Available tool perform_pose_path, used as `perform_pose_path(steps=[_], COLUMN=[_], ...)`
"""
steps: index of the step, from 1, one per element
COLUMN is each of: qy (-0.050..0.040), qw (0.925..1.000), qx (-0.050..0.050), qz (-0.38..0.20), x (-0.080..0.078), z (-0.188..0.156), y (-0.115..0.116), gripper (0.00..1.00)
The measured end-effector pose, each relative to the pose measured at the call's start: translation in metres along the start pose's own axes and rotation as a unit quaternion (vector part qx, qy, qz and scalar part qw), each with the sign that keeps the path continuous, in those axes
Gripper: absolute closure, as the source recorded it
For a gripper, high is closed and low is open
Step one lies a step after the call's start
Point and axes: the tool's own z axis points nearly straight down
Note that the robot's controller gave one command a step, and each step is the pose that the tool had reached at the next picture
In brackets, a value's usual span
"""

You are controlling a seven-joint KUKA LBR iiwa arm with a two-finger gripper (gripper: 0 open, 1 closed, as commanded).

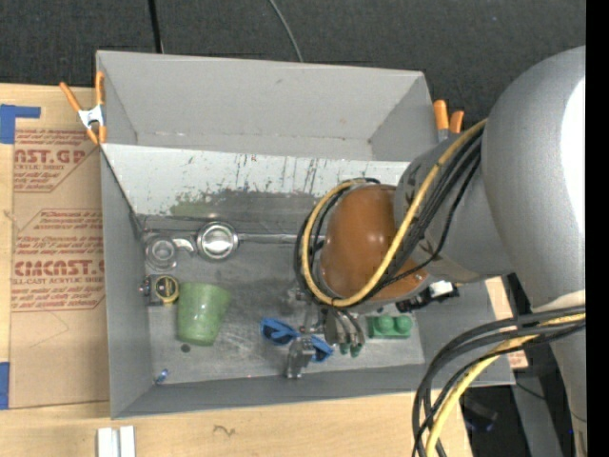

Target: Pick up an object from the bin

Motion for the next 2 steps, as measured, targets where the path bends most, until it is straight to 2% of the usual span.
perform_pose_path(steps=[1, 2], qy=[0.0039, 0.0010], qw=[1.0000, 0.9963], qx=[0.000, 0.001], qz=[-0.001, -0.086], x=[0.002, -0.003], z=[-0.002, -0.147], y=[0.000, -0.002], gripper=[1.00, 1.00])
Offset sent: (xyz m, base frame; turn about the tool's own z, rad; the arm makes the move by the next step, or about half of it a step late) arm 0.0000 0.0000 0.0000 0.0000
